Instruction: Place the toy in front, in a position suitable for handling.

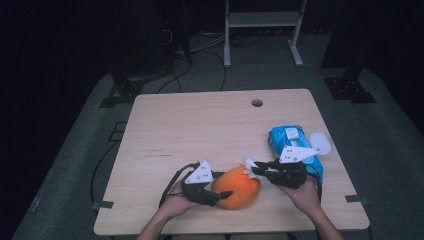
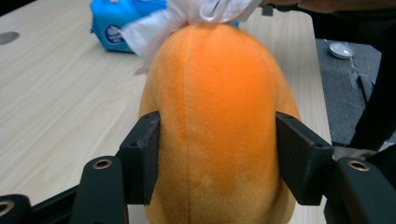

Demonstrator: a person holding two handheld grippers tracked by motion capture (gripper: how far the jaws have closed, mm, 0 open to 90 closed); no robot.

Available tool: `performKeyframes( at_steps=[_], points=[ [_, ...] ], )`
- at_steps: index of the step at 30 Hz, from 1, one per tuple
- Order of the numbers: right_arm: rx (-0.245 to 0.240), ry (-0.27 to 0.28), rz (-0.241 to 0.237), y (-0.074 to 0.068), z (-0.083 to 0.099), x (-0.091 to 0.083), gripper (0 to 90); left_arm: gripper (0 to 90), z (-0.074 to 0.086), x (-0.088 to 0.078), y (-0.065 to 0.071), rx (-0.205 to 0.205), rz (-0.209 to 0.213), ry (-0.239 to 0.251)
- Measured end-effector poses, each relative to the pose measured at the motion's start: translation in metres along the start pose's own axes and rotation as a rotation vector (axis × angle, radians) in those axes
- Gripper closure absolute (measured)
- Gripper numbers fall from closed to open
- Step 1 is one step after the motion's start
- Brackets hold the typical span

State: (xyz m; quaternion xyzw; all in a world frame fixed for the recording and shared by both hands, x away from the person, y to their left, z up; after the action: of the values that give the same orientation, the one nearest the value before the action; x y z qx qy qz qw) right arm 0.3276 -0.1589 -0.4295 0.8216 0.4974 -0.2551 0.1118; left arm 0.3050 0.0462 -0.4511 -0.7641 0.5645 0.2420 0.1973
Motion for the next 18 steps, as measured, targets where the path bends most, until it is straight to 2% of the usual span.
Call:
performKeyframes(
  at_steps=[2,4,8,10,12,13,16,18],
  points=[
    [0.028,-0.003,0.002,0.005,0.003,-0.001,77.2,38.3,-0.002,-0.001,0.000,-0.001,-0.004,0.009],
    [0.028,0.015,-0.010,0.003,0.000,-0.001,77.2,38.8,-0.004,0.001,0.002,0.012,-0.002,0.010],
    [-0.018,0.053,-0.068,-0.018,-0.015,0.005,77.1,39.0,-0.012,0.006,0.010,0.052,-0.017,0.010],
    [-0.053,0.036,-0.070,-0.026,-0.018,0.010,77.1,38.7,-0.013,0.004,0.011,0.050,-0.026,0.017],
    [-0.051,0.029,-0.066,-0.023,-0.015,0.011,77.1,39.0,-0.012,0.001,0.009,0.032,-0.025,0.030],
    [-0.034,0.027,-0.069,-0.020,-0.013,0.010,77.1,39.3,-0.012,-0.002,0.007,0.020,-0.025,0.038],
    [0.009,0.008,-0.032,-0.004,-0.003,0.008,77.1,39.9,-0.012,-0.006,0.005,0.007,-0.029,0.052],
    [0.031,0.013,-0.032,-0.001,-0.001,0.006,77.2,40.2,-0.013,-0.003,0.007,0.007,-0.025,0.058]
  ],
)
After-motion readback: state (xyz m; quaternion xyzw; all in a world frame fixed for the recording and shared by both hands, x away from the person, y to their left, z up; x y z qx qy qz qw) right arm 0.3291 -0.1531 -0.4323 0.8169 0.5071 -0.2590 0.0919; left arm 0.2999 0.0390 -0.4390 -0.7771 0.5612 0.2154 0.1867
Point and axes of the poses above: each handheld gripper's, and its own axes: x roughly forward along the jaws, z roughly out of its underside, y roughly to its right, the point moved 6 cm from there along x, roughly forward along the jaws, and after that the axes turned 6 degrees about -y, right-handed, at the moved point
